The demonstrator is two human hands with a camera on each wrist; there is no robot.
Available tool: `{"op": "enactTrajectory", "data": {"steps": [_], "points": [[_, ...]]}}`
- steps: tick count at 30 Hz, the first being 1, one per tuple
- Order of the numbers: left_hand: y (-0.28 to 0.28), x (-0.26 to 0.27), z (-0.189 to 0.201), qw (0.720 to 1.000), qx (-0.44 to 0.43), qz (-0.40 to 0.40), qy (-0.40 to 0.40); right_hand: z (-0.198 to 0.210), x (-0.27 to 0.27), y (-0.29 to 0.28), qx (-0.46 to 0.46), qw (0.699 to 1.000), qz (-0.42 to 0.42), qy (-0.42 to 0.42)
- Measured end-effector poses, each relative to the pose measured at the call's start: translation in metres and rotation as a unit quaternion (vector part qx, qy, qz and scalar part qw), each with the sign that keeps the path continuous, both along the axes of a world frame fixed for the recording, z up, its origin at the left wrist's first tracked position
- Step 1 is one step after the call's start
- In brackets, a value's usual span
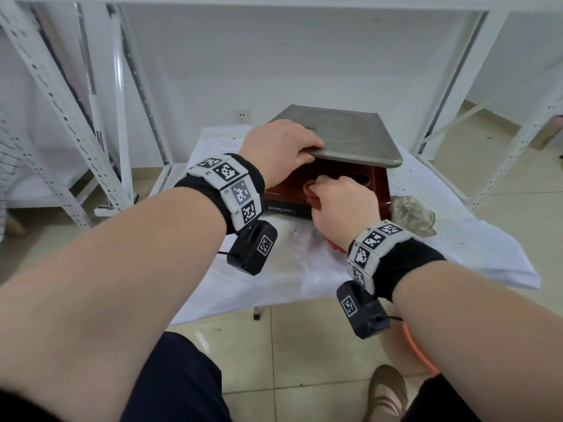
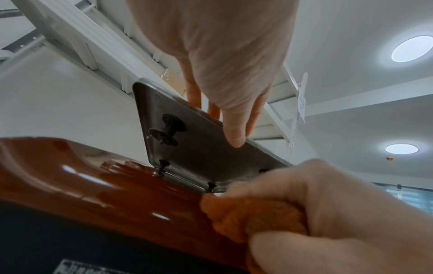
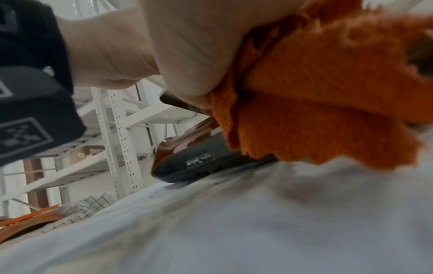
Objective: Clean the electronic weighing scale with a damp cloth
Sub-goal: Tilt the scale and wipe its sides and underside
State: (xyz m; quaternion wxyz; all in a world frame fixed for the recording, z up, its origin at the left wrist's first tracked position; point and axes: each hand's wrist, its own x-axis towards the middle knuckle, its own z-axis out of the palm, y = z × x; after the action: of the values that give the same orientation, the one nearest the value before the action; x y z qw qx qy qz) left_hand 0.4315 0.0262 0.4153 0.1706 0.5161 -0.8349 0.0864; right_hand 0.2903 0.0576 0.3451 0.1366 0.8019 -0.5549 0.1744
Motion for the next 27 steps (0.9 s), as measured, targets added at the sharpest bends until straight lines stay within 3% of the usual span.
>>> {"op": "enactTrajectory", "data": {"steps": [12, 19, 27], "points": [[-0.006, 0.004, -0.002, 0.999, 0.017, -0.025, 0.011, -0.002, 0.023, -0.007, 0.033, 0.999, 0.036, 0.02], [-0.003, -0.001, -0.013, 0.999, 0.028, -0.02, -0.011, -0.011, -0.022, 0.003, -0.049, 0.999, 0.021, 0.008], [0.004, -0.006, -0.028, 0.999, 0.046, 0.013, -0.019, -0.011, -0.068, 0.023, -0.067, 0.998, 0.001, 0.002]]}}
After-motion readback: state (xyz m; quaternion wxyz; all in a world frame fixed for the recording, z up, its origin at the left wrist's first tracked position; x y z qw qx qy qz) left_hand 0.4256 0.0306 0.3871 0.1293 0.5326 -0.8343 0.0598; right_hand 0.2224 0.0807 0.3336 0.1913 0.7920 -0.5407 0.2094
